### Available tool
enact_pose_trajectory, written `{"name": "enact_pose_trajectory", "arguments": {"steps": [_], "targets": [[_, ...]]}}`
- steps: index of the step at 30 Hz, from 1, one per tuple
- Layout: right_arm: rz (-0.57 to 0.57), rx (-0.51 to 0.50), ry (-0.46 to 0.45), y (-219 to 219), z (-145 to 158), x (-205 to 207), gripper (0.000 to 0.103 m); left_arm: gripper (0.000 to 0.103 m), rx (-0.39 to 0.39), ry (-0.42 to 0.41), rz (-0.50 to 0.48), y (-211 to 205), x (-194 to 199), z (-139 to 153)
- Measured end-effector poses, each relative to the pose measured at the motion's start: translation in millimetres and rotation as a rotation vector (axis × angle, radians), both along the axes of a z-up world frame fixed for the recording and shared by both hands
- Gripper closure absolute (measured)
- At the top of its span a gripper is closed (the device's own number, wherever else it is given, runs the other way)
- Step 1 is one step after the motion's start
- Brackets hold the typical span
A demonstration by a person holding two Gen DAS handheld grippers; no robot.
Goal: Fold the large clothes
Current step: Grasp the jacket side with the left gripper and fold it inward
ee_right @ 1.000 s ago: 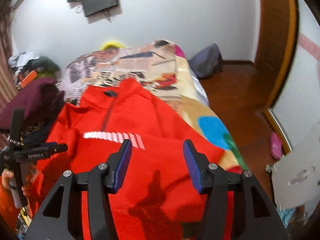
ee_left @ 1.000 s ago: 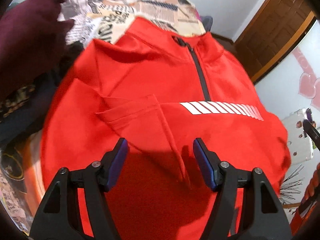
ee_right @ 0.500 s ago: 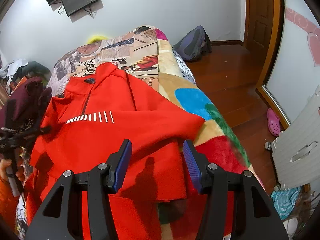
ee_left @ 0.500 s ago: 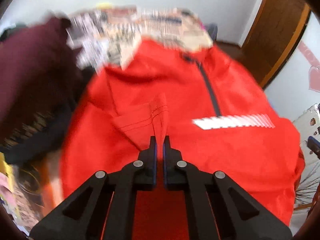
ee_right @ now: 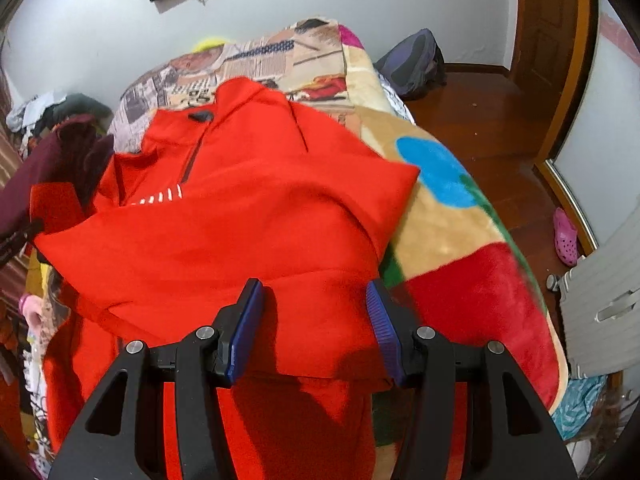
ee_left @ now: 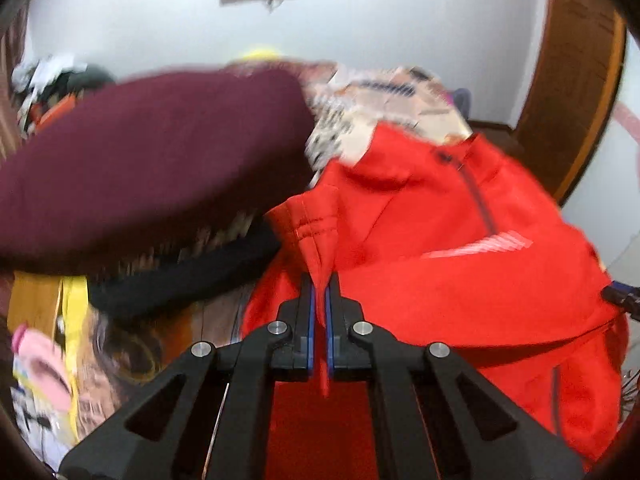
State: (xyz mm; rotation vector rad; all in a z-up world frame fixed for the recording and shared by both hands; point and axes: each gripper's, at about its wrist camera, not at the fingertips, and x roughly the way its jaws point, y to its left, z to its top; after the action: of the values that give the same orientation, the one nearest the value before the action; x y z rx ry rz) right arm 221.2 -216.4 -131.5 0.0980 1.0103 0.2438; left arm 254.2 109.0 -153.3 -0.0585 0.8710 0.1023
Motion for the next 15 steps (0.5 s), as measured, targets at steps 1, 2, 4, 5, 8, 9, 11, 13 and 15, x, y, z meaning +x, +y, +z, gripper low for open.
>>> {"name": "enact_pose_trajectory", "arguments": {"steps": [1, 2, 4, 5, 8, 9, 11, 13, 15], "targets": [[0.000, -0.007, 0.001, 1, -1, -1, 0.053, 0.099, -0.011, 0.023, 0.012, 5, -2, -9], [0.000, -0.013, 0.001, 1, -2, -3, 0.053, 0.098, -0.018, 0.043, 0.022, 9, -4, -18], [-0.002, -0.022, -0.001, 1, -3, -5, 0.048, 0.095, -0.024, 0.080, 0.044, 17, -11, -32], [-0.003, -0.024, 0.000, 2, -3, -6, 0.047, 0.093, -0.030, 0.100, 0.053, 21, -13, -40], [-0.004, -0.024, 0.004, 1, -3, -6, 0.046, 0.089, -0.052, 0.153, 0.073, 29, -23, -61], [-0.005, -0.025, 0.006, 1, -4, -7, 0.045, 0.088, -0.055, 0.170, 0.078, 30, -25, -66], [-0.006, -0.024, 0.010, -1, -4, -7, 0.044, 0.083, -0.051, 0.197, 0.086, 32, -27, -74], [-0.004, -0.026, 0.011, -1, -3, -7, 0.044, 0.075, -0.029, 0.221, 0.097, 33, -30, -79], [0.000, -0.032, 0.009, 0, -2, -7, 0.044, 0.069, -0.014, 0.227, 0.099, 32, -33, -79]]}}
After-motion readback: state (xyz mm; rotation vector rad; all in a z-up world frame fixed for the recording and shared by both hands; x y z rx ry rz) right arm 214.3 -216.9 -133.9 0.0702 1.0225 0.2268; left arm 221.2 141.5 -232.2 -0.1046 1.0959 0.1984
